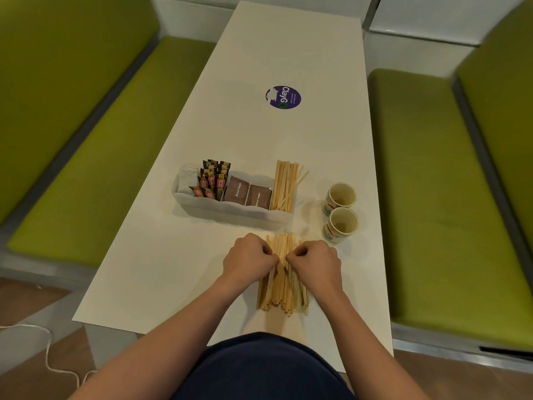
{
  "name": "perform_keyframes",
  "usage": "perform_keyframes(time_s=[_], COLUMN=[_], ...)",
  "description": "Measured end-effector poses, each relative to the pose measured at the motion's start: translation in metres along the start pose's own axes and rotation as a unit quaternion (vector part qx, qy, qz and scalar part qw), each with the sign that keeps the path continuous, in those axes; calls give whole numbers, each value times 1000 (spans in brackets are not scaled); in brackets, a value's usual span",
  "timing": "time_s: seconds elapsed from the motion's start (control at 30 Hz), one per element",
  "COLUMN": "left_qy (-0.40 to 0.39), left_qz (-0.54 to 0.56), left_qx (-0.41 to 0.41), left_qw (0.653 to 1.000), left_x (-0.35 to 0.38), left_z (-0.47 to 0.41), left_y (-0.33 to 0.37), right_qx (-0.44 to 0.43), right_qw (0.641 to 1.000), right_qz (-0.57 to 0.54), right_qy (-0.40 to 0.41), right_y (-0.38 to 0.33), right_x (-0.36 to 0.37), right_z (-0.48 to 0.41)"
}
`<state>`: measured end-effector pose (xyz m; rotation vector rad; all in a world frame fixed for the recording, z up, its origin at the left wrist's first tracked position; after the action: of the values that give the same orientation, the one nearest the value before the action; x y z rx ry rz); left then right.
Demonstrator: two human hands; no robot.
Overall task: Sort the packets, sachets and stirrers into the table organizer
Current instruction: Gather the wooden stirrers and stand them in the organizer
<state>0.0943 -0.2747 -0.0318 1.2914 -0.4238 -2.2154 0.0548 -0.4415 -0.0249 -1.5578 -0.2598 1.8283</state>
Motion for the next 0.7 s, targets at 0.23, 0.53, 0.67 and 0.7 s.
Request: perform_keyframes(time_s=[0.23,0.53,0.67,0.7], left_qy=[-59,-39,53,70], left_qz=[95,232,265,260], left_qx=[-40,88,140,146], left_qw=[993,968,953,952], left_x=[-3,-81,-123,-126], left_z=[3,6,-22,-29], left_y=[-5,50,90,97], right_qx=[16,-10,-18,-22], right_qw=[997,972,950,944], right_qz=[-72,-232,-303,-314], right_qy=[-1,29,80,93], right_y=[5,5,-3,-5], right_x=[-1,-15,-31,-36], right_z=[0,14,19,19])
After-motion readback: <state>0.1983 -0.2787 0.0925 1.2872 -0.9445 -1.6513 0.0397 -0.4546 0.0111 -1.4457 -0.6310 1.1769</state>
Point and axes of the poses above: each hand's wrist, its own z-axis away from the middle knuckle, its own x-axis out of the palm, y = z × x, the point moved 8 cm from there along -z, towards the middle knuckle, and after that the axes turned 8 degrees about -x, right-handed, at the moved point
